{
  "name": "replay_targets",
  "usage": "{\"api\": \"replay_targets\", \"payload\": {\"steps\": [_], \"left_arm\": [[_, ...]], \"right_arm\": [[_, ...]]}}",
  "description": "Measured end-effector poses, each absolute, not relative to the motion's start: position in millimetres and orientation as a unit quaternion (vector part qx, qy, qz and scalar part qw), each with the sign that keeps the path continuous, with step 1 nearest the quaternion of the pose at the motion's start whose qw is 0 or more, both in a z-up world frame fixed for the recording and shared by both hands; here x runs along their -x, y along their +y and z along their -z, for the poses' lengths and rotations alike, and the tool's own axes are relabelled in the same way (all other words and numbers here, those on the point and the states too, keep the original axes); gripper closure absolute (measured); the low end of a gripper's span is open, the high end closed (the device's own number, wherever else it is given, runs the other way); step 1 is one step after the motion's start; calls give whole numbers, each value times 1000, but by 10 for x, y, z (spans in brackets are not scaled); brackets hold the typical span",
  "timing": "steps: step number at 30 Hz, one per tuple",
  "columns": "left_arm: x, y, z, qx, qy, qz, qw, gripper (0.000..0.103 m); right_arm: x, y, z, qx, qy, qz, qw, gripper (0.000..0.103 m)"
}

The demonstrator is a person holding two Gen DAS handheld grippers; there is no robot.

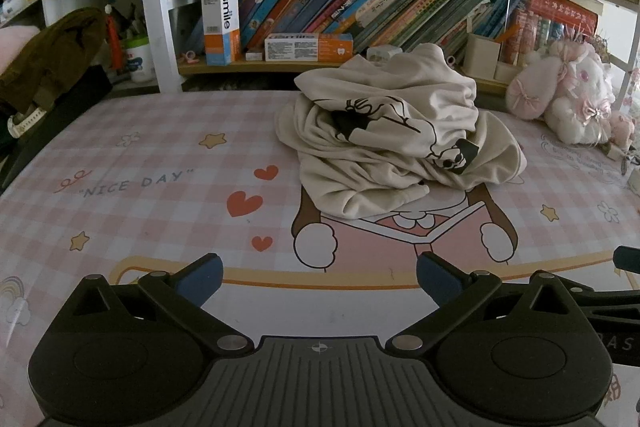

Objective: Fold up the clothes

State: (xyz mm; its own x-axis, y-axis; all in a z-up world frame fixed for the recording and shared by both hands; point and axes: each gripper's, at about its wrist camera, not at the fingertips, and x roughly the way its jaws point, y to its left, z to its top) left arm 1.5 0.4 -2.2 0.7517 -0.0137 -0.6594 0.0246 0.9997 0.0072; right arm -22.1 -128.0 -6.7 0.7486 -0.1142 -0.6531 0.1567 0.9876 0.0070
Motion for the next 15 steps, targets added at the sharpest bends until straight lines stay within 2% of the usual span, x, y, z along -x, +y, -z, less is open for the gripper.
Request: {"api": "replay_targets", "payload": {"steps": [15], "left_arm": [[-23, 7, 15, -10, 352, 12, 936, 0]], "right_arm": [[201, -1272, 66, -30, 349, 71, 934, 0]]}}
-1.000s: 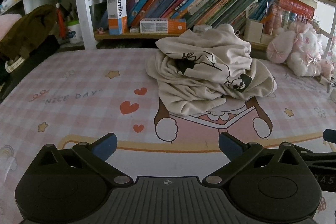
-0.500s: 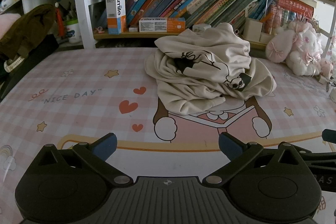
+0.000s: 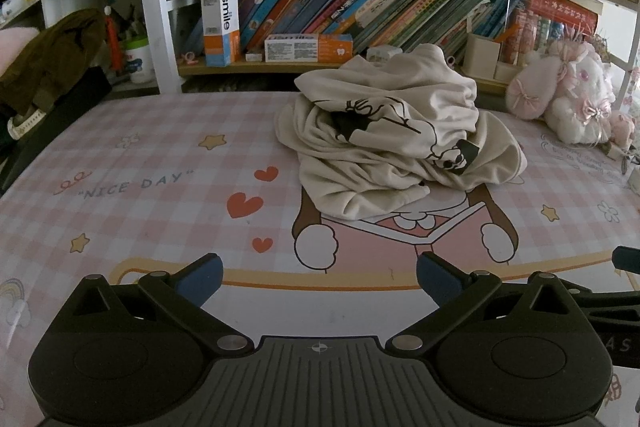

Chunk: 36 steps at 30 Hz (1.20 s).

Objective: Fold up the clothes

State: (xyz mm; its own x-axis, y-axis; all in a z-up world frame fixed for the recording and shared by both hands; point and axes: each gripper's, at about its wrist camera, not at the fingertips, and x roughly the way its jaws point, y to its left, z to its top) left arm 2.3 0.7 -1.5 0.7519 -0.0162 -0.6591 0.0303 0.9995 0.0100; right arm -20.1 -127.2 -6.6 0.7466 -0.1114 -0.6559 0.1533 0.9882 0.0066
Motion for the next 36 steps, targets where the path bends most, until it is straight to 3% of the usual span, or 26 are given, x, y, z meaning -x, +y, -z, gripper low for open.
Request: {"api": "replay_targets", "payload": {"steps": [36], "left_arm": [[-44, -16, 33, -24, 347, 29, 937, 0]], "right_arm": [[119, -1214, 121, -25, 361, 65, 930, 0]]}}
